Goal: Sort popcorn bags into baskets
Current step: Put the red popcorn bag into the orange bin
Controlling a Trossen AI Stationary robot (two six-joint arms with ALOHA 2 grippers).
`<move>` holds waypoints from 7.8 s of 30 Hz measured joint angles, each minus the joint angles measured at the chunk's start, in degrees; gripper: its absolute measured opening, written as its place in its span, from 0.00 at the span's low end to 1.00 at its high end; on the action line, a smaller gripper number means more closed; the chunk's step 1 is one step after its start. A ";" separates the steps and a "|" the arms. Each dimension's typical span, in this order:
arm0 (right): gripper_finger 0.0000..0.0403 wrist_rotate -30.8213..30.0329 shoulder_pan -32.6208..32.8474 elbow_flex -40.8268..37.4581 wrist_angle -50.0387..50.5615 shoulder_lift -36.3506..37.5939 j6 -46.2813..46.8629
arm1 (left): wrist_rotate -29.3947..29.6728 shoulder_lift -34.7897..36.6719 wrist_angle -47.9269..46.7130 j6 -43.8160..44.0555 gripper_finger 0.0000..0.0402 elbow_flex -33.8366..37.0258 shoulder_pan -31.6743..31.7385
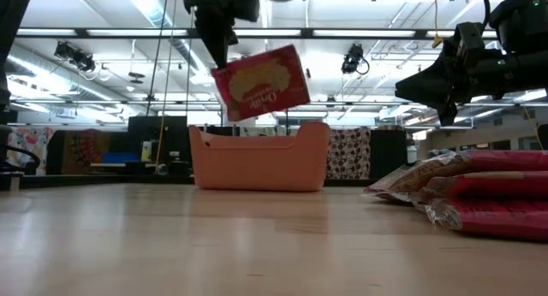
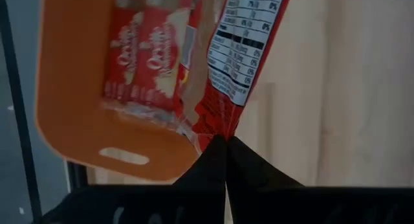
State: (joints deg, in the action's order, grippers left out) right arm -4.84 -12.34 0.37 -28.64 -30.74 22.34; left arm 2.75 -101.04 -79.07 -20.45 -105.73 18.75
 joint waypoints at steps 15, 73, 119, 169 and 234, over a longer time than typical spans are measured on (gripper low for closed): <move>0.22 0.00 0.02 0.01 0.01 -0.07 0.01 | -12.74 -9.01 2.85 -5.09 0.00 4.26 11.73; 0.22 0.00 0.00 0.01 0.02 -0.11 -0.01 | 6.22 -27.03 52.09 15.74 0.30 1.16 -21.73; 0.22 0.00 0.02 0.01 0.03 -0.11 0.01 | -14.08 -34.52 54.79 28.46 0.13 1.16 -20.89; 0.22 0.00 0.02 0.01 0.02 -0.11 0.01 | -20.48 -27.27 66.37 36.80 0.43 16.06 -21.12; 0.22 -0.02 0.00 0.01 -0.01 -0.07 0.01 | -2.49 -4.41 37.48 19.17 0.00 15.65 -17.68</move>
State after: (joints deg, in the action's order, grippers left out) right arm -4.86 -12.33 0.38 -28.65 -30.81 22.35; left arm 0.26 -105.45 -41.59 -1.28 -90.08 1.07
